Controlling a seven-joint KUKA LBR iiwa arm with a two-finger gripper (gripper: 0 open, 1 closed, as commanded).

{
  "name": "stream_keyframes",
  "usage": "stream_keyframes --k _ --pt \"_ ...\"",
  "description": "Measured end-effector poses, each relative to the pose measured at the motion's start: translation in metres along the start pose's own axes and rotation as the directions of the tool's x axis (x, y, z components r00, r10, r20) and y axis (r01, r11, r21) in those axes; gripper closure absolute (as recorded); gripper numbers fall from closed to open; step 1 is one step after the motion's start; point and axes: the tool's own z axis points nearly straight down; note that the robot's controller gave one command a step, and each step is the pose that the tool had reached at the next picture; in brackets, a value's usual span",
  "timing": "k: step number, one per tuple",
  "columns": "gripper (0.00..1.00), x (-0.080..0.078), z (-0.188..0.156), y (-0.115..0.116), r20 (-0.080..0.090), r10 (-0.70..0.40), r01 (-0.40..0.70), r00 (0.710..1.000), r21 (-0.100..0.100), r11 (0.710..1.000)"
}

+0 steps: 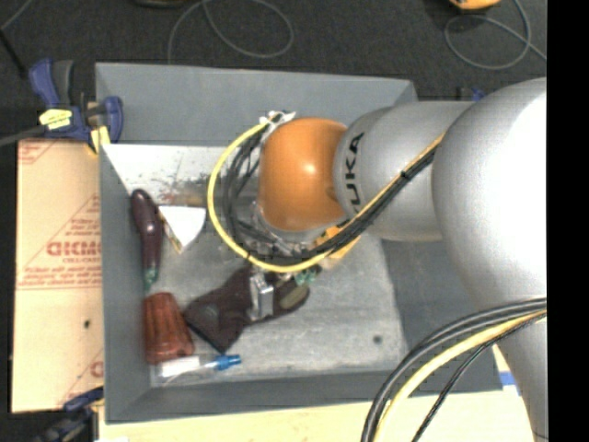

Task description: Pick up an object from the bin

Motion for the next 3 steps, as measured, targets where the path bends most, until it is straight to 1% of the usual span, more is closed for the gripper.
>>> stream_keyframes --k 1,2,3 --pt "0.00 0.022 0.012 0.001 -0.007 -0.109 0.109 0.994 -0.003 0.994" --pt "0.00 0.013 0.000 0.011 0.002 -0.315 0.315 0.949 0.001 0.949" --pt "0.00 0.018 0.025 0.006 -0.002 -0.576 0.576 0.817 -0.005 0.817"
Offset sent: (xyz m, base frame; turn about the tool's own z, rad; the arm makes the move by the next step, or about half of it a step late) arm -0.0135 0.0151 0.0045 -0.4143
